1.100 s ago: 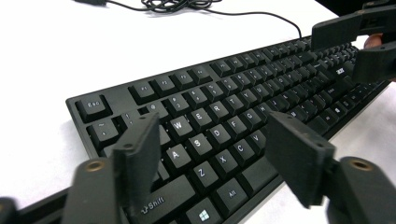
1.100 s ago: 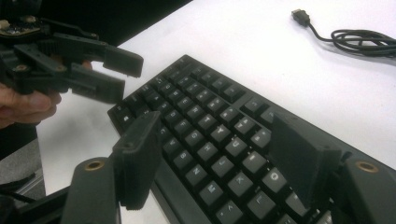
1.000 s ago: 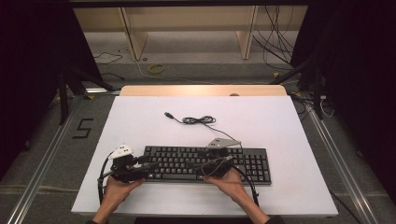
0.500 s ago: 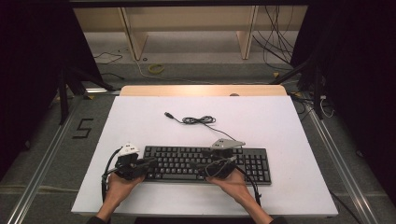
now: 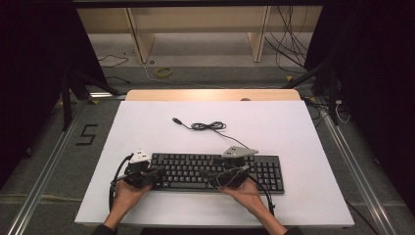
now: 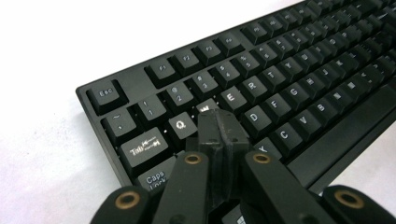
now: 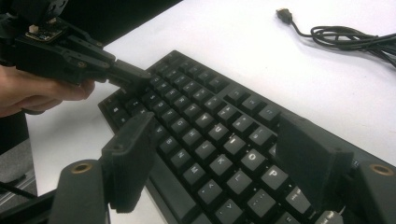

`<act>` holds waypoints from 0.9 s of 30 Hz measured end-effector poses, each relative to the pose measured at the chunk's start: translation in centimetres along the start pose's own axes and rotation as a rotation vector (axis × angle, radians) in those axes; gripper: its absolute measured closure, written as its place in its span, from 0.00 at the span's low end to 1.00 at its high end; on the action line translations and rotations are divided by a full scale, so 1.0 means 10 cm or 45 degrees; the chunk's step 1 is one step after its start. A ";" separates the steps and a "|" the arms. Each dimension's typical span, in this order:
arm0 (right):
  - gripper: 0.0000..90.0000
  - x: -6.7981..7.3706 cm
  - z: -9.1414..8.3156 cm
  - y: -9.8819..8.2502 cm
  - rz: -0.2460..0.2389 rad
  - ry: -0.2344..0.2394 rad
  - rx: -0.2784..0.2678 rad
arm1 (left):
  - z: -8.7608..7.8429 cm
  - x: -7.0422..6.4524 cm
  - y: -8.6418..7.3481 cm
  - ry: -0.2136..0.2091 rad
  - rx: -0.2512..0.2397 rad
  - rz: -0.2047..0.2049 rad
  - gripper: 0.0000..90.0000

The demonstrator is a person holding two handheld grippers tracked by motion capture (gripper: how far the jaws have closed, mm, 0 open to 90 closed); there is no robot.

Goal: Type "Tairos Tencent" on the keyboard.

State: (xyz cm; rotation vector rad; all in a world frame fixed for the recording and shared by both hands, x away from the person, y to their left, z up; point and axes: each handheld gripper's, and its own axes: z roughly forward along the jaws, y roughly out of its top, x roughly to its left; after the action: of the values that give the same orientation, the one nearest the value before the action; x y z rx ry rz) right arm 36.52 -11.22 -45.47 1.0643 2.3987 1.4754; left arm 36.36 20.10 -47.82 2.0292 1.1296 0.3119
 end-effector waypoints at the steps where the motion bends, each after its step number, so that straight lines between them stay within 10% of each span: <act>1: 0.33 -0.01 0.00 0.00 0.000 -0.001 -0.001 | 0.00 0.00 0.00 0.000 0.003 -0.002 0.99; 27: 0.33 -0.03 -0.02 0.04 -0.012 -0.028 -0.026 | 0.00 -0.02 -0.02 -0.038 -0.012 -0.002 0.93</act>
State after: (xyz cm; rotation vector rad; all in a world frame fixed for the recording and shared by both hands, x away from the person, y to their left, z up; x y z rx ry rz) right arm 36.91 -11.42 -45.11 1.0580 2.3652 1.4740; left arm 36.16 19.95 -47.93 2.0180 1.1092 0.2849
